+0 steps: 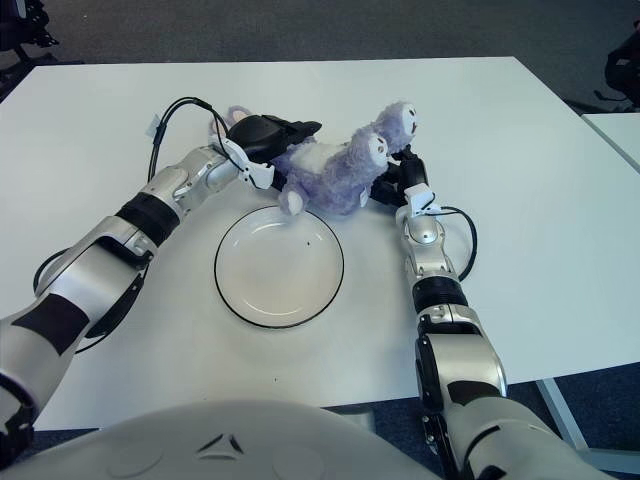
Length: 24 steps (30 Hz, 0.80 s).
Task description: Put the doll into the plate.
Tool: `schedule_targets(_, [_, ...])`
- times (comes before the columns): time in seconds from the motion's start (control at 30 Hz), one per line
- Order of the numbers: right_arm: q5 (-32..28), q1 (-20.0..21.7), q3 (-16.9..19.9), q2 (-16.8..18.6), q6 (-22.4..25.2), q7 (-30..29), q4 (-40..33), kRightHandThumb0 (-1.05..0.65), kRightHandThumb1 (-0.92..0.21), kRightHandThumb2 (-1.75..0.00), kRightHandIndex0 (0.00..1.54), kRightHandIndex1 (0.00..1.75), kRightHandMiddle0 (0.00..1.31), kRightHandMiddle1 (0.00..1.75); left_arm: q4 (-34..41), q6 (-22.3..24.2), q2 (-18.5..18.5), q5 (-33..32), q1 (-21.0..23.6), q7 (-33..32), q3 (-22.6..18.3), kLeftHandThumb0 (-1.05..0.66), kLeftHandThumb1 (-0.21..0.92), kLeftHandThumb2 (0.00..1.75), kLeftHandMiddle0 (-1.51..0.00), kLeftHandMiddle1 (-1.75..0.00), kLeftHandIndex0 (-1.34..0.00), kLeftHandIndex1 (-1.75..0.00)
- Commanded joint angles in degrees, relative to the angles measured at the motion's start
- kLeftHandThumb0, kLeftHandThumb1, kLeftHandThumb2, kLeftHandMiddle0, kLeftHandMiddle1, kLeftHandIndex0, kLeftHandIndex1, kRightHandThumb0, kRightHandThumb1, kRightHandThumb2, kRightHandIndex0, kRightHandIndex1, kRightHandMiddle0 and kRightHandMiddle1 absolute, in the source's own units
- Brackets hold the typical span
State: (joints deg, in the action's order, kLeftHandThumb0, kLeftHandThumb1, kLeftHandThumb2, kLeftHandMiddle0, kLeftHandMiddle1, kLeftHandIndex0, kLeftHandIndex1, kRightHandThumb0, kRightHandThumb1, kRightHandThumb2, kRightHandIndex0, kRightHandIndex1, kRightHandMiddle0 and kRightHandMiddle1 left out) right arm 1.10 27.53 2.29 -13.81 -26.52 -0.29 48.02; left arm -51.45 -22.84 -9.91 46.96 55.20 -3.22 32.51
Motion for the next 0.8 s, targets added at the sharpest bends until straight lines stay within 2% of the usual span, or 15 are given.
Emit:
schedule_targets(0.0, [1.33,-5.91,-1.43,1.9,2.78,1.68,5.1,-0.4,-0.59,-0.95,0.88,1.75,0.41,1.75,-4.47,0.36,2.04,-0.38,2.01,-0.33,0.89,-0.67,0.88,0.0,-0.52,-0.01,-0.3,0.0])
schedule_targets(0.33, [1.48,-5.86,-1.56,1.82,2.47,1.87,5.24,-0.4,-0.59,-0.96,0.89,1.75,0.41,1.75,-9.24,0.31,3.3,-0.87,3.92,-0.09,1.69,-0.66,0.87,0.0,-0.53,0.0,-0.3,0.0])
schedule_targets(0.57, [1.71,-5.92,-1.81,1.66,2.13,2.11,5.26,-0.4,-0.58,-0.96,0.89,1.75,0.41,1.75,-15.26,1.49,4.85,-0.03,6.17,1.41,3.86,-0.65,0.86,0.0,-0.61,-0.03,-0.29,0.0])
schedule_targets(0.77, [1.74,-5.9,-1.8,1.65,2.09,2.16,5.32,-0.4,-0.58,-0.96,0.89,1.75,0.41,1.75,-16.87,1.27,5.1,-0.29,6.95,1.1,4.83,-0.64,0.85,0.0,-0.67,-0.05,-0.29,0.0])
